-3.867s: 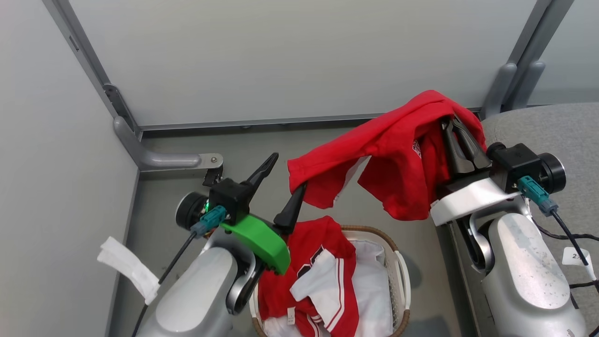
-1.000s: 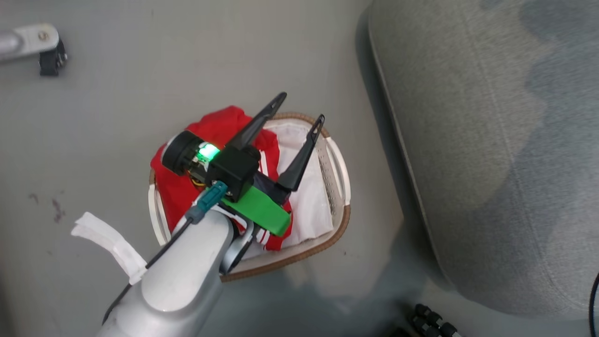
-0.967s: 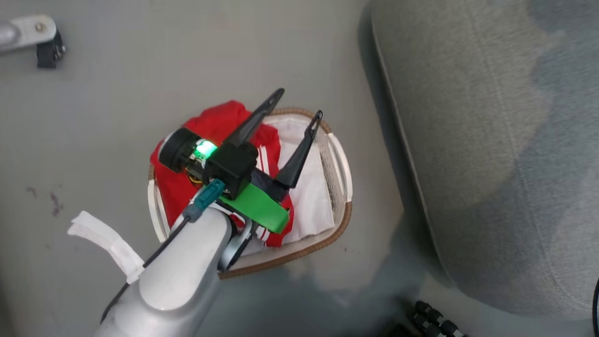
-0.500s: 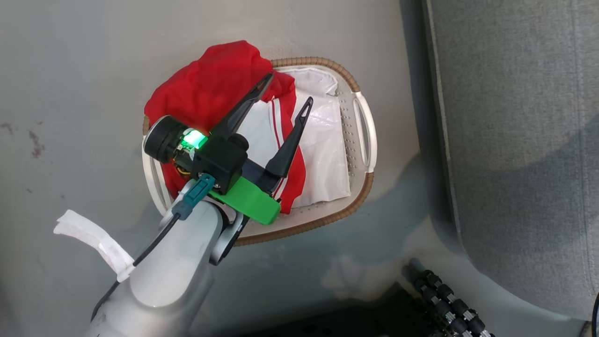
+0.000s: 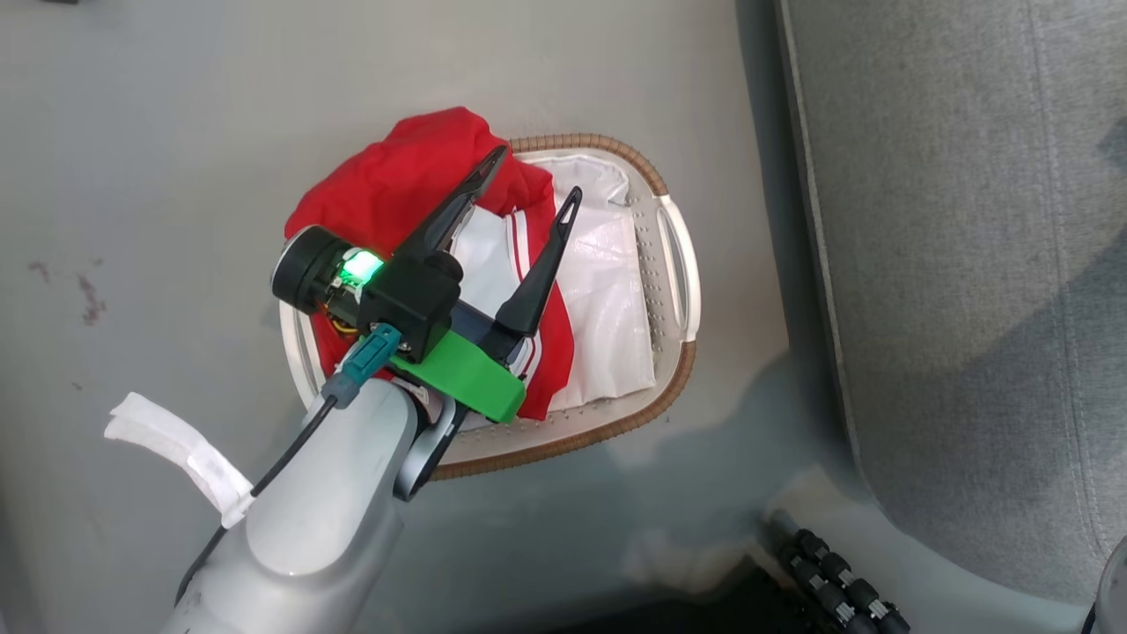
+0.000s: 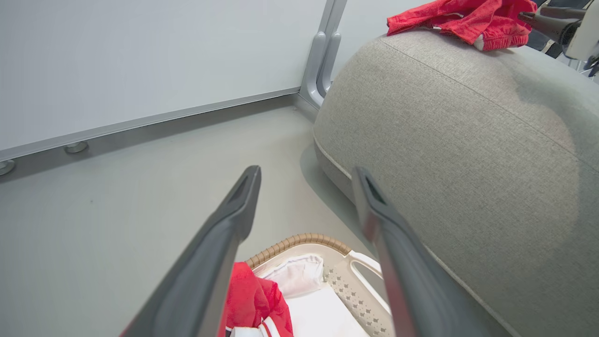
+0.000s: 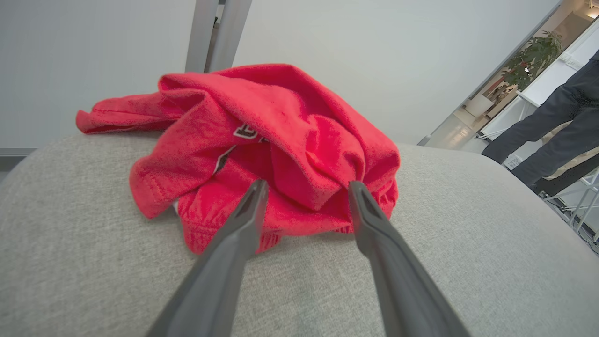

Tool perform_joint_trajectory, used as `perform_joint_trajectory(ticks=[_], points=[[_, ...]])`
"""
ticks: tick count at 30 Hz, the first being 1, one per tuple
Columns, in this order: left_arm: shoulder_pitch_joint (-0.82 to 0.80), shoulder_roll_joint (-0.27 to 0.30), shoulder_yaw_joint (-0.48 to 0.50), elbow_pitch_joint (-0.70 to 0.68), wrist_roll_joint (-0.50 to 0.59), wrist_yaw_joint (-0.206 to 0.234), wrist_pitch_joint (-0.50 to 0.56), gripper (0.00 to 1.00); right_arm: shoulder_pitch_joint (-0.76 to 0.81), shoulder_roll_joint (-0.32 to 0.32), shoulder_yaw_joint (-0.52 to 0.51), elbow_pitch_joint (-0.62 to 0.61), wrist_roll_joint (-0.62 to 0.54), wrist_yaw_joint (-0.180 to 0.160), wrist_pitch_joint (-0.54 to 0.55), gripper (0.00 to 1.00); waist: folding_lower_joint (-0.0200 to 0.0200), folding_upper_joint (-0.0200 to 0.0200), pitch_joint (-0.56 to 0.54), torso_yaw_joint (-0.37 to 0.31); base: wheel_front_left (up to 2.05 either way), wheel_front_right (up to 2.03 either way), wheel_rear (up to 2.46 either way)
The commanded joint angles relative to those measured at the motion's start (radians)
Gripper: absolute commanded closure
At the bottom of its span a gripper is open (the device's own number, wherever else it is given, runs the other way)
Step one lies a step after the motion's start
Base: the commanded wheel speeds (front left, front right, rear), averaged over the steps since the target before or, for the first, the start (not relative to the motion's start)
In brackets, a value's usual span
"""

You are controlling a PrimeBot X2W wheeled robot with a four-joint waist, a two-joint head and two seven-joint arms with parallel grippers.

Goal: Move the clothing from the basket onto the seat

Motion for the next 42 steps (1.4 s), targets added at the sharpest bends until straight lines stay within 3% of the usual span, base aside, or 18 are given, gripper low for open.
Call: perform_joint_trajectory(ticks=[1,9,19,32,42], points=[[0.014,-0.003,0.008,0.005,-0.005,-0.003,0.001,0.0,0.021,-0.002,0.004,-0.004,0.002,-0.001,-0.005,0.0,-0.0001,0.0,-0.039,0.003,0.0,0.0,0.0],[0.054,-0.026,0.051,0.015,-0.028,-0.003,0.001,0.0,0.105,-0.008,0.057,-0.05,0.025,-0.001,-0.005,0.0,-0.0001,0.0,-0.158,0.026,0.0,0.0,0.0],[0.134,-0.072,0.165,0.017,-0.046,-0.003,0.001,0.0,0.154,-0.015,0.207,-0.053,0.066,-0.001,-0.005,0.0,-0.0001,0.0,-0.353,0.073,0.0,0.0,0.0],[0.304,-0.109,0.394,0.052,-0.013,-0.003,0.001,0.0,0.287,0.087,0.399,-0.099,0.162,-0.001,-0.005,0.0,-0.0001,0.0,-0.55,0.138,0.0,0.0,0.0],[0.454,-0.114,0.491,0.063,-0.015,-0.003,0.001,0.0,0.489,0.154,0.487,-0.156,0.247,-0.001,-0.004,0.0,-0.0001,0.0,-0.653,0.171,0.0,0.0,0.0]])
